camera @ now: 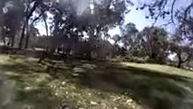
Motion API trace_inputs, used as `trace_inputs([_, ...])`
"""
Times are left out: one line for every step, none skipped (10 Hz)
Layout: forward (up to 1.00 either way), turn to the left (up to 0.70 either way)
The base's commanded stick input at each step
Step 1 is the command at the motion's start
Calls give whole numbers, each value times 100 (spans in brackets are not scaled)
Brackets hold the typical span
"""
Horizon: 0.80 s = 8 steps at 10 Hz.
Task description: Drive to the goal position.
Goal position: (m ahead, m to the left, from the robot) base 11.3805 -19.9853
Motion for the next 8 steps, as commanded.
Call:
trace_inputs([70,-27])
trace_inputs([70,-27])
trace_inputs([70,-27])
trace_inputs([70,-27])
trace_inputs([70,-27])
trace_inputs([70,-27])
trace_inputs([70,-27])
trace_inputs([70,-27])
